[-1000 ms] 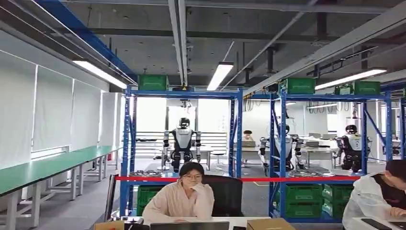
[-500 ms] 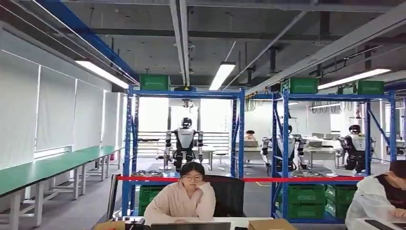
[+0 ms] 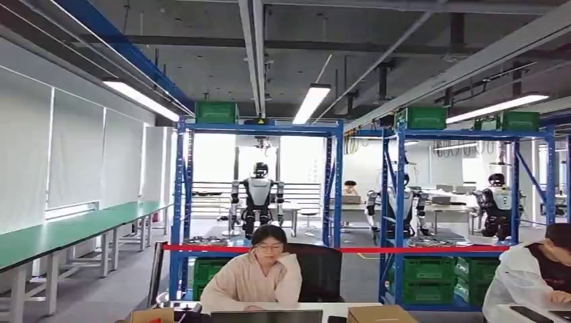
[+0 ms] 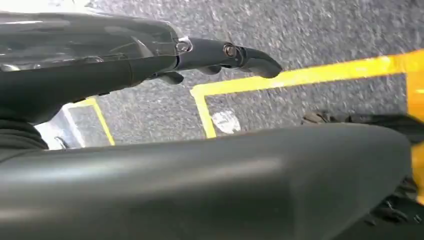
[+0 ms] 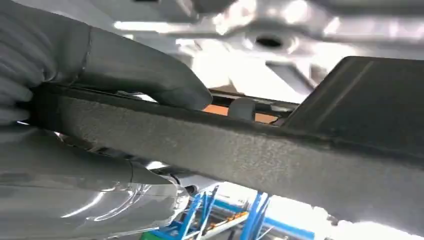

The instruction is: Take the parts from the cabinet and place them on the table.

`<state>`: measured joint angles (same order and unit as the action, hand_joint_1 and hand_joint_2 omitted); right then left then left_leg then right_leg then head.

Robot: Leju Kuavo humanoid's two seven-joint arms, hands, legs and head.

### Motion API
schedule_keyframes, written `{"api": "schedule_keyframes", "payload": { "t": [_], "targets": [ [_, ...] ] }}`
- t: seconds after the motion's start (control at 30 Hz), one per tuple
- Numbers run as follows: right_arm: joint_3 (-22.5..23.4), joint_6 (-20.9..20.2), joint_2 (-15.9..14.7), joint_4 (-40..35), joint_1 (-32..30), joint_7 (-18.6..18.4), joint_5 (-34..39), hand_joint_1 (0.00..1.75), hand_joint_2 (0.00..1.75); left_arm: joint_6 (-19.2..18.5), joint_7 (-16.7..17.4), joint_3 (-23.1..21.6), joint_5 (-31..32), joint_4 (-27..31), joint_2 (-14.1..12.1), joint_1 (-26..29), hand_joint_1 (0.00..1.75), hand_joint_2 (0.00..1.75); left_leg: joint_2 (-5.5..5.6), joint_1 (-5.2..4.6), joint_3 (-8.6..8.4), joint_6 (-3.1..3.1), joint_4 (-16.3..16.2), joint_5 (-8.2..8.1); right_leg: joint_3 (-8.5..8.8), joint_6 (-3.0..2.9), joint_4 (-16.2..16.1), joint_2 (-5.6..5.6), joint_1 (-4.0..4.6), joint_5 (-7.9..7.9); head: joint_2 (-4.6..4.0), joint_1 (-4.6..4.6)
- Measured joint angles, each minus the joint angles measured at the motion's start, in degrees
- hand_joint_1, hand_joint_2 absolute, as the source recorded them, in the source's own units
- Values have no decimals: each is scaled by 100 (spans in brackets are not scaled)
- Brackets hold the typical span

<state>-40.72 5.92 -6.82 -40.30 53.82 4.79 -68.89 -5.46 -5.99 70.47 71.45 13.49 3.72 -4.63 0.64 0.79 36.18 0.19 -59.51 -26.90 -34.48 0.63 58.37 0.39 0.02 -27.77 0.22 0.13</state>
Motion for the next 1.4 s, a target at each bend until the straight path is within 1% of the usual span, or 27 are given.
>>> {"api": "schedule_keyframes", "payload": {
  "t": [0.1,0.17,0.2,0.23,0.27,0.3,0.37,0.4,0.43,0.53,0.6,0.7,0.73,0.77,0.8,0.87,0.9,0.93,1.03,1.1,1.13,1.2,1.23,1.27,1.3,1.33,1.4],
  "targets": [
    [-72,13,4,101,-25,-4,-116,175,175,0,-15,0,-7,2,7,-1,0,175,-13,48,-42,94,51,23,-62,95,199,-11,-12,-188,0,0],
    [-105,5,22,161,-59,-4,-172,175,175,-9,-24,0,-13,0,9,-17,0,175,-12,46,-52,119,49,13,-463,135,1091,-15,-31,-632,0,0],
    [-118,-4,35,184,-103,-4,-205,175,175,-11,-26,0,-13,0,9,-17,0,175,-12,46,-54,127,49,8,-697,149,1560,-15,-32,-786,-2,0],
    [-140,-18,55,208,-143,-4,-229,175,175,-13,-28,0,-13,0,11,-11,0,175,-12,46,-59,126,47,7,-833,153,1810,-16,-33,-821,-2,-2],
    [-164,-31,74,227,-183,2,-247,175,175,-20,-33,2,-13,0,11,-5,0,175,-11,47,-69,129,47,4,-839,153,1761,-16,-35,-725,-2,-2],
    [-183,-37,90,238,-206,2,-251,175,175,-31,-46,2,-15,0,11,-3,0,175,-10,46,-79,124,47,-2,-715,144,1466,-16,-34,-519,-2,-2],
    [-210,-39,125,249,-206,9,-271,175,175,-31,-85,2,-17,0,13,-12,0,175,-4,45,-122,100,47,-24,-218,101,392,-17,-32,47,-2,0],
    [-210,-39,133,258,-205,17,-271,175,175,-31,-103,2,-17,0,11,-13,0,175,-4,38,-120,79,52,-37,-64,74,80,-15,-21,68,-2,0],
    [-221,-48,151,271,-199,29,-273,0,0,-31,-114,4,-24,0,11,-24,0,175,1,16,-102,56,43,-36,-47,45,3,-11,9,68,-2,-2],
    [-242,-52,181,304,-224,59,-271,0,0,-31,-124,4,-26,0,15,6,0,175,-3,24,-126,-33,102,-10,-60,-31,5,-2,24,62,-2,-2],
    [-243,-55,203,310,-209,90,-236,0,0,-31,-146,7,-50,0,15,1,0,175,-14,19,-84,-76,-27,-170,-14,-118,-85,-15,-30,111,0,0],
    [-243,-94,247,343,-212,181,-170,0,0,-31,-125,7,-48,0,20,0,0,175,-16,24,472,-107,-1271,-795,-14,-145,-80,-17,-18,106,-2,0],
    [-243,-116,251,354,-226,206,-140,0,0,-37,-127,7,-50,0,20,9,0,0,-15,23,640,-113,-1634,-884,-12,-149,-79,-17,-11,103,-2,0],
    [-243,-127,258,374,-230,254,-100,0,0,-55,-147,9,-50,0,20,19,0,0,-16,24,667,-114,-1675,-821,-4,-150,-77,-15,-10,101,-2,0],
    [-243,-133,260,382,-227,284,-65,0,0,-59,-164,9,-50,0,20,18,0,0,-17,25,562,-111,-1424,-636,-1,-148,-74,-12,-10,99,-2,0],
    [-232,-162,262,380,-207,361,9,0,0,-59,-203,9,-48,0,17,11,0,0,-19,28,123,-86,-469,-120,23,-130,-61,-2,-10,79,-2,0],
    [-227,-184,262,378,-196,411,73,0,0,-55,-210,9,-48,0,17,8,0,0,-19,27,-66,-64,-34,36,27,-101,-48,0,-10,59,-2,0],
    [-210,-220,258,378,-179,469,155,0,0,-52,-210,9,-46,0,20,6,0,0,-18,10,-132,-54,56,-16,5,-78,-21,10,41,45,-2,2],
    [-146,-571,243,369,-127,834,602,0,0,-46,-210,9,-41,0,17,17,0,0,-16,-18,-116,11,54,-34,-2,-11,-38,12,18,66,0,0],
    [-111,-865,175,326,-30,1095,976,0,0,-48,-212,9,-24,0,17,13,0,0,-20,24,-130,80,91,4,-23,62,58,-1,7,-49,-2,-2],
    [-111,-1041,110,295,63,1192,1183,0,0,-48,-216,9,-13,0,9,5,0,0,-22,31,-128,122,90,3,-138,94,338,-11,-3,-249,-2,0],
    [-125,-1437,-29,255,243,1418,1656,0,0,-52,-227,11,-13,0,2,12,0,0,-21,29,-130,135,88,3,-563,139,1306,-11,-23,-708,-2,-2],
    [-142,-1636,-118,214,319,1508,1887,0,0,-61,-236,13,-11,0,2,19,0,0,-21,29,-131,138,86,1,-763,158,1729,-12,-26,-822,-2,-2],
    [-172,-1828,-216,164,397,1554,2110,0,0,-66,-243,15,-11,0,2,26,0,0,-20,30,-135,138,83,0,-828,160,1836,-12,-31,-799,-2,-2],
    [-208,-1979,-306,100,486,1583,2303,0,0,-70,-251,15,-9,0,2,28,0,0,-19,30,-137,138,81,-1,-760,161,1671,-13,-32,-659,-2,-2],
    [-234,-2158,-398,35,600,1604,2499,0,0,-72,-262,15,-7,0,2,27,0,0,-16,29,-142,137,81,-2,-580,155,1283,-13,-32,-422,-2,-2],
    [-354,-2615,-628,-114,922,1624,3046,0,0,-83,-280,15,-4,0,2,18,0,0,-13,25,-150,121,80,-12,-86,107,159,-15,-28,126,-2,-2]
  ]
}}
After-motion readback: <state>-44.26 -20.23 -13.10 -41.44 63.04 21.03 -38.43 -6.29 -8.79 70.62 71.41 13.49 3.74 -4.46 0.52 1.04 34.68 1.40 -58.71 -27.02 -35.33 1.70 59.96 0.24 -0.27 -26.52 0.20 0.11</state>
